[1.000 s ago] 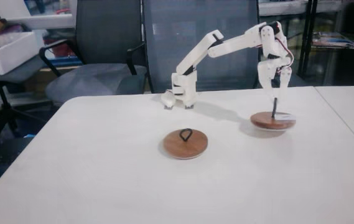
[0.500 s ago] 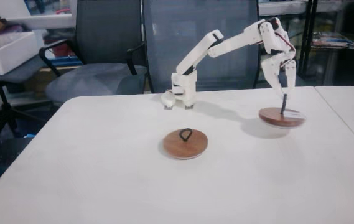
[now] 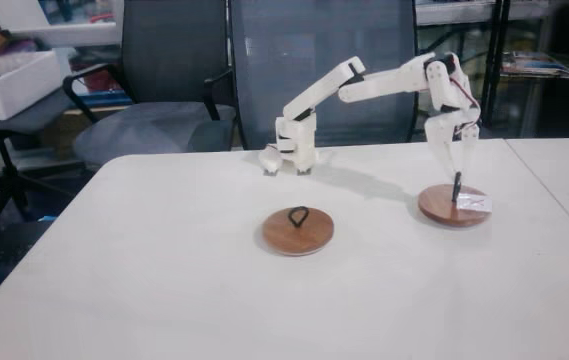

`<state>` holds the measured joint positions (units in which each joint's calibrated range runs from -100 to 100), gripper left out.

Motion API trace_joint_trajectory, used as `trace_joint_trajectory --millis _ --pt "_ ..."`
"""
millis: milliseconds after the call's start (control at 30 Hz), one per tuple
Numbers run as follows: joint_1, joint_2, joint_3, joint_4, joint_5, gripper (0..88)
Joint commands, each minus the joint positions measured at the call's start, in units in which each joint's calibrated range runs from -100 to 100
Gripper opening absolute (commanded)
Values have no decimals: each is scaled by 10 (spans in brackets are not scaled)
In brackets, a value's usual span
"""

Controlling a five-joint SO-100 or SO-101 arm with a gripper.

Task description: Pick the lid with the red cross and place it on the side.

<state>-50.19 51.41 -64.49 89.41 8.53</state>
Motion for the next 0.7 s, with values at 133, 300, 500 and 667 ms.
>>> trace_joint_trajectory --millis 133,300,500,667 --pt "1 20 -25 -37 -2 3" --pt "1 31 -25 -48 -2 9" --pt "1 31 -25 -48 -1 11" --pt "1 25 -25 -48 -1 12"
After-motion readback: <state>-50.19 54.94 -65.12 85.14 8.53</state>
